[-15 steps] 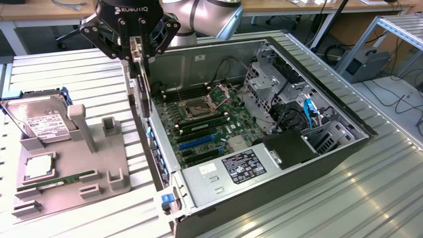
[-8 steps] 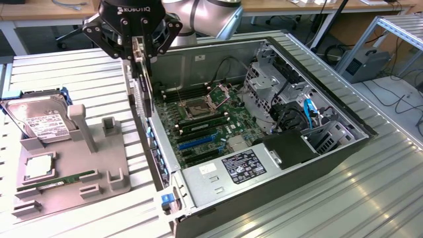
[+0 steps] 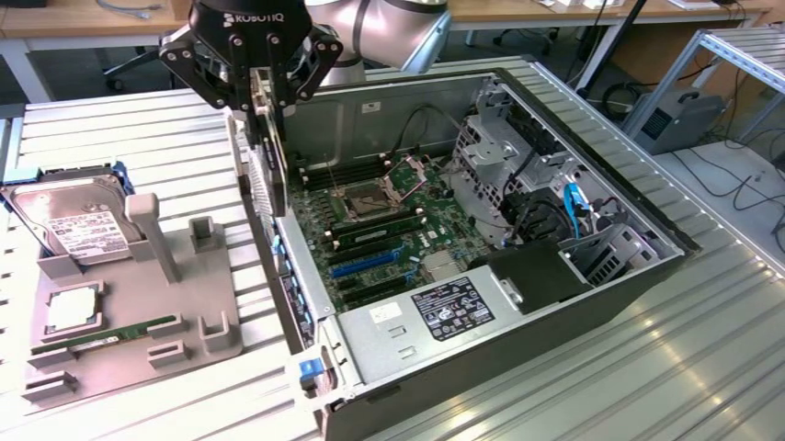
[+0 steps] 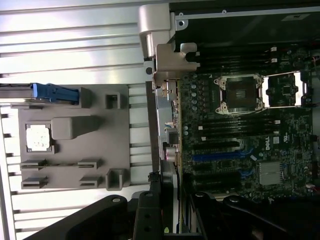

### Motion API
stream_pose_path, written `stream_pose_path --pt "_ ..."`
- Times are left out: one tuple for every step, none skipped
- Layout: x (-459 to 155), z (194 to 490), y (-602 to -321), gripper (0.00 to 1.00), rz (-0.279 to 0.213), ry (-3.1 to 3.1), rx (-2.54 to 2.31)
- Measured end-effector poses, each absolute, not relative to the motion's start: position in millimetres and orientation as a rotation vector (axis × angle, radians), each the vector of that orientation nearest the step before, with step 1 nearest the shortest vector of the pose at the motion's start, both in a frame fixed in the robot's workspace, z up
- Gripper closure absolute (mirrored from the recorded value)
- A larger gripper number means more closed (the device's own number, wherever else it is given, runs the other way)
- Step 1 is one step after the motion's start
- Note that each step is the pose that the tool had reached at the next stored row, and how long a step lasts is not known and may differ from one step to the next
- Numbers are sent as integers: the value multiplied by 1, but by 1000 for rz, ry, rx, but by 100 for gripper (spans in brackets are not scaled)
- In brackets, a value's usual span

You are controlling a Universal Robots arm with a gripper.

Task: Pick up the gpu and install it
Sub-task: 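Pick up the gpu and move the gpu toward the slot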

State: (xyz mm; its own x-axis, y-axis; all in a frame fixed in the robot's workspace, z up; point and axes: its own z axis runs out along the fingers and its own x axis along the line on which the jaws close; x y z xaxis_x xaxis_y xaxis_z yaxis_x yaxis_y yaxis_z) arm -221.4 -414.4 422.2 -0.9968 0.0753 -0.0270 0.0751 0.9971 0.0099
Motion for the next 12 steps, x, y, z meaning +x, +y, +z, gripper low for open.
stream_pose_path --pt "-221 422 -414 73 14 3112 117" --pt "-221 422 -414 73 14 3112 117" --pt "-220 422 -414 73 14 3112 117" --pt "-220 422 -414 73 14 3112 117" --pt "-219 422 -414 73 14 3112 117" --pt "-219 422 -414 73 14 3112 117" --pt "-218 422 -414 73 14 3112 117" --pt "-218 422 -414 73 14 3112 117" --pt "-216 421 -414 73 14 3112 117" --pt "-215 421 -414 73 14 3112 117" --pt "-215 421 -414 73 14 3112 117" --pt "-214 421 -414 73 14 3112 117"
